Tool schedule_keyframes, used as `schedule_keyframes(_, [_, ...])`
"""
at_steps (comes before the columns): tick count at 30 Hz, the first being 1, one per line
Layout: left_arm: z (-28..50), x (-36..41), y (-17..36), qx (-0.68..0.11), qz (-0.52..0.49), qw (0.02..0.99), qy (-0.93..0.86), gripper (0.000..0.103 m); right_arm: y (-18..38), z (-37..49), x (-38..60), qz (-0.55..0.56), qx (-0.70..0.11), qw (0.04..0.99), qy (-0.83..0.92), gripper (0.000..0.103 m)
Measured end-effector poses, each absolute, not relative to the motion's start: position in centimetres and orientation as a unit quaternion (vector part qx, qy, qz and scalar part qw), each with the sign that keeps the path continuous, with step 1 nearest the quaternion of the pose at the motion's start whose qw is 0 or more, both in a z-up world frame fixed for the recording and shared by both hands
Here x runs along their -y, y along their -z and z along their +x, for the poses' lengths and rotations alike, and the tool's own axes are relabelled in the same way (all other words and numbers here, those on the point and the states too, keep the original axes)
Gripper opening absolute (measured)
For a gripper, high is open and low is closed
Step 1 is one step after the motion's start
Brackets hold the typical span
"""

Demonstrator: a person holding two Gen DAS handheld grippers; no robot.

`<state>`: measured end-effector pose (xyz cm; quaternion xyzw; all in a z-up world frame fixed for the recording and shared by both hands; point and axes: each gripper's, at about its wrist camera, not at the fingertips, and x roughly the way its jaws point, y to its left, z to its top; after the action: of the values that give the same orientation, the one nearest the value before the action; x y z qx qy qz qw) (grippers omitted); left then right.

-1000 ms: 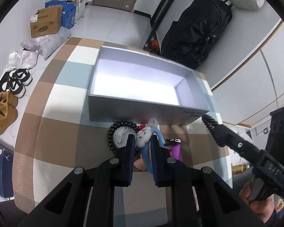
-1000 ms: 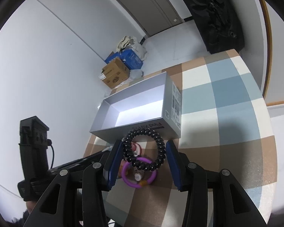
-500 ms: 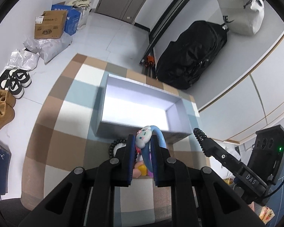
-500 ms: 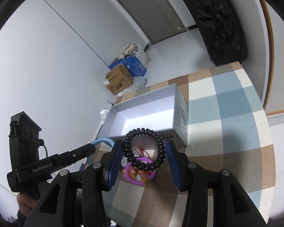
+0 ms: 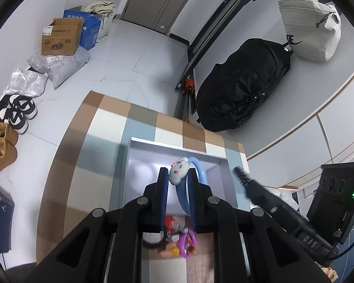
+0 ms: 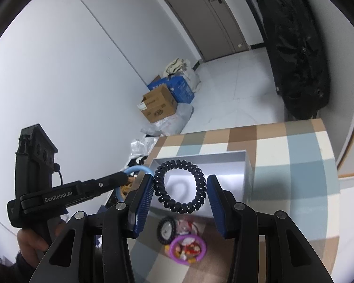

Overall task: Organize jewelry
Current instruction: 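Carry both bracelets into the grey box and open both grippers, then lift both grippers out of the box back toward the pile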

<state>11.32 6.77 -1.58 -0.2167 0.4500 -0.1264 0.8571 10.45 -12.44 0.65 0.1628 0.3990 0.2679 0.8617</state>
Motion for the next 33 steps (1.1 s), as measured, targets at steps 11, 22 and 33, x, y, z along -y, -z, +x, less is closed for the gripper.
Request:
schedule_keyframes(11, [13.7, -6.4, 4.3, -0.48, -0.212, 0.841, 0.133, 0.011, 2.5, 14.7, 11.0, 0.154, -0.453, 0.839, -0.258, 0.045])
schedule_keyframes(22, [15.0, -5.3, 5.0, -0.513, -0.218, 0.815, 0.156, 0.017, 4.0, 16.0, 11.2, 0.168, -0.473, 0.827, -0.254, 0.051])
schedule_keyframes(33, [13.1, -5.8, 2.8, -0.474, -0.181, 0.852, 0.127, 0.061, 1.6, 14.7, 13.6, 0.18, -0.415, 0.858, -0.242, 0.096])
